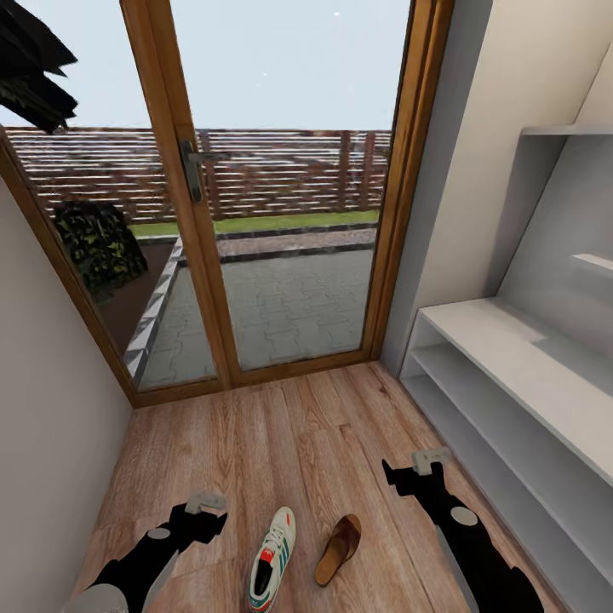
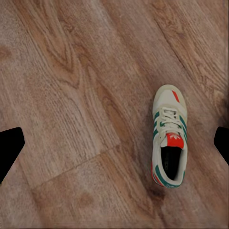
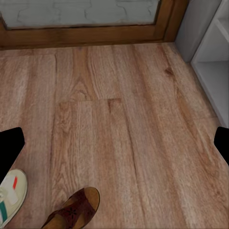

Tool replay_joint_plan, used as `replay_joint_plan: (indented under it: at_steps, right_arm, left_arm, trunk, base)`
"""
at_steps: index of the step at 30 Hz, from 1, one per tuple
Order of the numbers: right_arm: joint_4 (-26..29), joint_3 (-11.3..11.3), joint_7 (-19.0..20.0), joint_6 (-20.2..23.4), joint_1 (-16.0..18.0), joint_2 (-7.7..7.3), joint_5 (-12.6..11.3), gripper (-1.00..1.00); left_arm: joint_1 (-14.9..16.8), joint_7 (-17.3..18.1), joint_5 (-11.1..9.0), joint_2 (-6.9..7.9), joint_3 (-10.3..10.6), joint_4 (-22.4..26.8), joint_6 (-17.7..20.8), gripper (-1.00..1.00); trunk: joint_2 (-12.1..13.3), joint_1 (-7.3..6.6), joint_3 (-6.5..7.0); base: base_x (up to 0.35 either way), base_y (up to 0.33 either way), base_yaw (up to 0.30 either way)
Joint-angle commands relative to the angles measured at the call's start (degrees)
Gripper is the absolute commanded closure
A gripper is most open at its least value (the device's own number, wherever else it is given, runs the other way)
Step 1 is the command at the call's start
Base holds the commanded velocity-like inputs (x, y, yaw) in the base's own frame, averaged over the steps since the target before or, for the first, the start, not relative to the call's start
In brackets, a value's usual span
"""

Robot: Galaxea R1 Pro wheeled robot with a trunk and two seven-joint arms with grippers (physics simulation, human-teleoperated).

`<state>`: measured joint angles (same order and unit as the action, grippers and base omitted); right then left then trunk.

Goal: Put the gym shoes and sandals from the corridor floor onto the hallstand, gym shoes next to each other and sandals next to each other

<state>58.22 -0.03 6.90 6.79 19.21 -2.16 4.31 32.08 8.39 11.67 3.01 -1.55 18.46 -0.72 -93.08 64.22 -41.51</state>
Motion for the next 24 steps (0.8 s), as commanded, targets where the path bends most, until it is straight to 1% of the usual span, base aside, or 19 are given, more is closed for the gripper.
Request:
replay_joint_plan:
  at_steps: [1,3,6,24]
  right_arm:
    - [0.2,0.0,0.2,0.4,0.0,-0.02,0.5,-1.0]
    - [0.3,0.1,0.3,0.6,0.0,-0.04,0.5,-1.0]
    - [0.6,0.1,0.4,0.8,0.0,-0.17,0.6,-1.0]
    - [0.8,0.0,0.5,0.9,0.0,-0.13,0.5,-1.0]
  left_arm:
    - [0.0,0.2,0.6,-0.01,-0.2,0.0,-0.1,-1.0]
    - [-0.1,0.2,0.6,-0.01,-0.2,-0.1,-0.1,-1.0]
    - [-0.2,0.3,0.4,0.02,-0.3,-0.4,-0.2,-1.0]
    - [-0.6,0.2,0.6,-0.19,-0.4,-1.5,-0.4,-1.0]
  trunk:
    - [0.0,-0.01,-0.05]
    - [0.0,-0.01,-0.05]
    - [-1.2,0.65,-0.59]
    - [-8.4,4.61,-3.82]
  base:
    - [0.0,0.0,0.0]
    - [0.0,0.0,0.0]
    - [0.0,0.0,0.0]
    - [0.0,0.0,0.0]
